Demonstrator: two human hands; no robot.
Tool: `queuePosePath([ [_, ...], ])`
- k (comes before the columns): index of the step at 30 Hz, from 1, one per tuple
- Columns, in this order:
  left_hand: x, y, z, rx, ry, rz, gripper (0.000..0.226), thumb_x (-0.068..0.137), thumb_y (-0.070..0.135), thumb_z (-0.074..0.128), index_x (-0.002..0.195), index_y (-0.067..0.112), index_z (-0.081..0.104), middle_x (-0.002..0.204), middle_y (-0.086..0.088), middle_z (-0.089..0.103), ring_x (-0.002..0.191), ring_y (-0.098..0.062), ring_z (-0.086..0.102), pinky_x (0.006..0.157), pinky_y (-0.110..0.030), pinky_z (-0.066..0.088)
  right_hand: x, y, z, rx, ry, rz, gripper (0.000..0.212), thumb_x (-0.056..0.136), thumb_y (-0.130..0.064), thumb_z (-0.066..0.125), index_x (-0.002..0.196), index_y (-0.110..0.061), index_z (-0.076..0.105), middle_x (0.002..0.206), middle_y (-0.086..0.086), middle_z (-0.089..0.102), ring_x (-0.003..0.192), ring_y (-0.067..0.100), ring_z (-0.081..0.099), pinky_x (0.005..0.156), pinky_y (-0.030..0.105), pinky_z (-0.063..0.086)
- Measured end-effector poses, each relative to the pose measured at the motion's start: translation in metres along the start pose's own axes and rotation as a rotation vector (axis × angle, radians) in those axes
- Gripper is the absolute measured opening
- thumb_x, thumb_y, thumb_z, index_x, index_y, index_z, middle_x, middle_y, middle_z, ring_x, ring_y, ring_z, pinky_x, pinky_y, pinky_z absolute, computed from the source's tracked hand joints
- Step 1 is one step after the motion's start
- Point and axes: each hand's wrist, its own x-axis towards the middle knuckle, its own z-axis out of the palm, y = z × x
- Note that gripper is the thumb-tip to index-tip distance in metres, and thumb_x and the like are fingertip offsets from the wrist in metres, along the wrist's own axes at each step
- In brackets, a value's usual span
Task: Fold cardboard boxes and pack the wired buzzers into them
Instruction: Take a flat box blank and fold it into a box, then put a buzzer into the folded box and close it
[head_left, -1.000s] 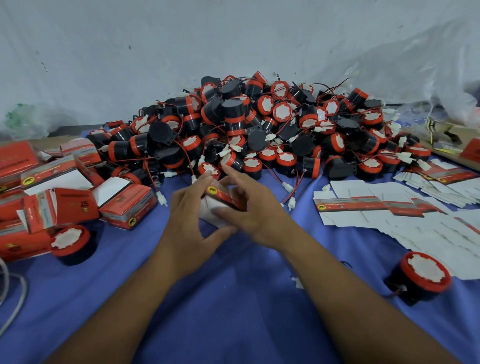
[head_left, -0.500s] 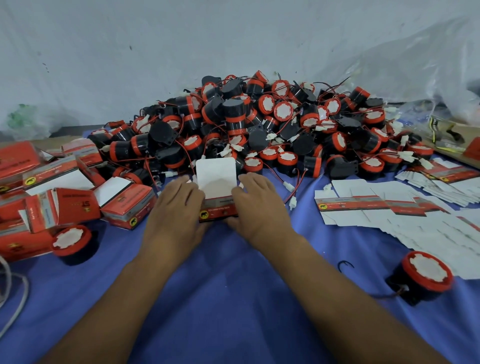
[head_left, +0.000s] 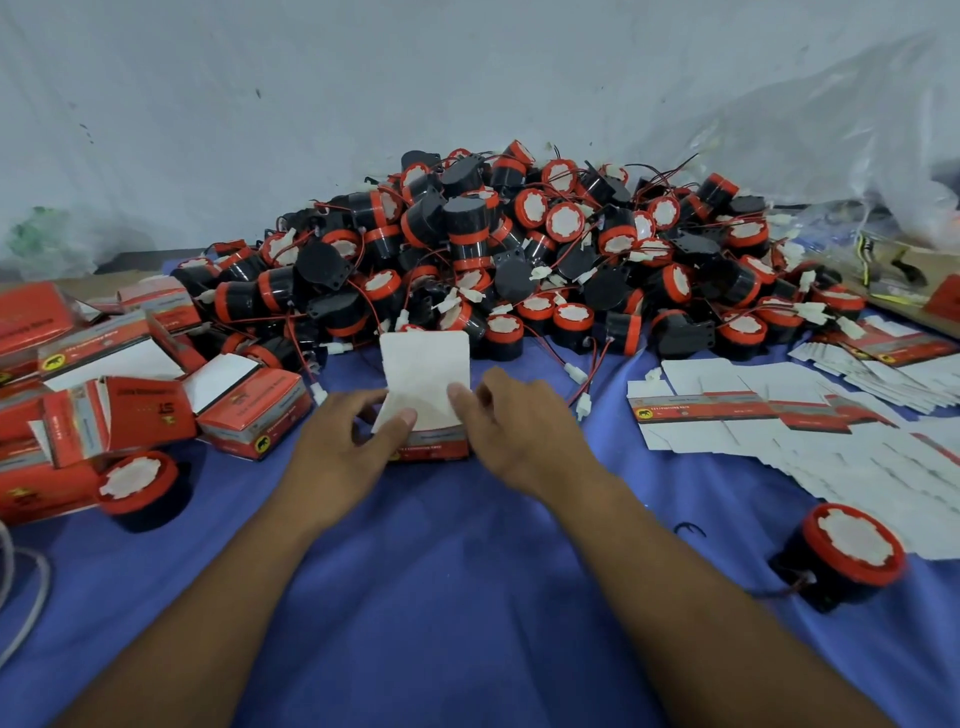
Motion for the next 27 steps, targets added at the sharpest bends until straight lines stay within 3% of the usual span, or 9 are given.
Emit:
queuePosePath([
  [2,-0.001,-0.002,0.001,-0.015,0.008,0.006,0.013,0.089,0.049,0.061,0.101,0.045,0.064,0.092,0.032,0.063,0.089,0.017,0.052,0.069,-0.002,0.038,0.010,0.013,-0.004,0.072,0.054,0.099,0.038,0.101,-0.050,0.041,0.082,-0.018,0.048,0.073,0.000,0.055,0.077,0.028,0.055,0.062,0.035,0.034],
  [4,-0.002,-0.007,0.005,-0.009,0.003,-0.068,0.048,0.083,0.063,0.062,0.114,0.027,0.064,0.104,0.019,0.058,0.095,0.016,0.047,0.073,-0.007,0.037,0.019,0.030,-0.009,0.054,0.194,0.165,0.024,0.100,-0.037,0.049,0.098,-0.015,0.059,0.095,0.005,0.061,0.095,0.029,0.056,0.073,0.034,0.040],
  [8,-0.005,-0.012,0.005,-0.081,-0.035,-0.179,0.063,0.070,0.069,0.064,0.119,0.033,0.049,0.119,0.016,0.052,0.112,-0.008,0.050,0.083,-0.023,0.042,0.027,0.065,-0.018,-0.183,0.225,0.365,0.040,0.098,-0.033,0.050,0.136,-0.021,0.056,0.133,0.021,0.046,0.121,0.040,0.038,0.102,0.045,0.032],
  [10,-0.005,-0.012,0.004,-0.097,-0.035,-0.166,0.075,0.070,0.075,0.068,0.125,0.029,0.047,0.122,0.022,0.048,0.119,-0.009,0.047,0.091,-0.028,0.043,0.027,0.073,-0.018,-0.227,0.131,0.423,0.032,0.098,-0.030,0.048,0.123,-0.016,0.064,0.124,0.022,0.055,0.118,0.042,0.043,0.100,0.045,0.035],
  [14,-0.005,-0.011,0.004,-0.131,0.011,-0.157,0.086,0.059,0.082,0.062,0.127,0.035,0.038,0.127,0.022,0.044,0.122,-0.007,0.044,0.097,-0.028,0.038,0.028,0.075,-0.025,-0.090,0.261,0.425,0.015,0.084,-0.005,0.053,0.081,-0.005,0.067,0.081,0.017,0.061,0.098,0.045,0.055,0.077,0.041,0.045],
  [18,-0.005,-0.007,0.005,-0.153,0.142,-0.141,0.071,0.071,0.073,0.052,0.127,0.030,0.042,0.132,0.005,0.046,0.123,-0.013,0.044,0.098,-0.030,0.037,0.030,0.070,-0.038,-0.057,0.412,0.369,0.036,0.087,0.001,0.046,0.114,-0.005,0.070,0.102,0.026,0.069,0.103,0.046,0.054,0.080,0.046,0.049],
  [22,-0.006,0.002,-0.002,-0.129,0.339,-0.037,0.052,0.085,0.056,0.051,0.124,0.020,0.050,0.122,0.002,0.049,0.108,-0.018,0.048,0.091,-0.037,0.044,0.026,0.060,-0.052,0.018,0.595,0.154,0.039,0.097,-0.002,0.045,0.134,-0.006,0.057,0.116,0.010,0.070,0.114,0.035,0.053,0.096,0.049,0.045],
  [25,-0.007,0.009,-0.005,-0.054,0.451,0.097,0.040,0.092,0.038,0.054,0.125,0.014,0.052,0.116,0.004,0.049,0.099,-0.018,0.051,0.083,-0.036,0.046,0.019,0.041,-0.064,0.427,0.670,-0.057,0.033,0.104,-0.005,0.042,0.131,-0.007,0.059,0.119,0.002,0.070,0.118,0.011,0.061,0.102,0.026,0.046],
  [27,-0.009,0.019,-0.004,-0.043,0.432,0.157,0.044,0.093,0.039,0.054,0.131,0.017,0.049,0.117,0.004,0.050,0.095,-0.009,0.052,0.079,-0.024,0.045,0.015,0.026,-0.069,0.754,0.566,-0.214,0.029,0.104,-0.003,0.043,0.127,-0.007,0.060,0.116,0.000,0.072,0.117,0.006,0.063,0.101,0.019,0.045],
])
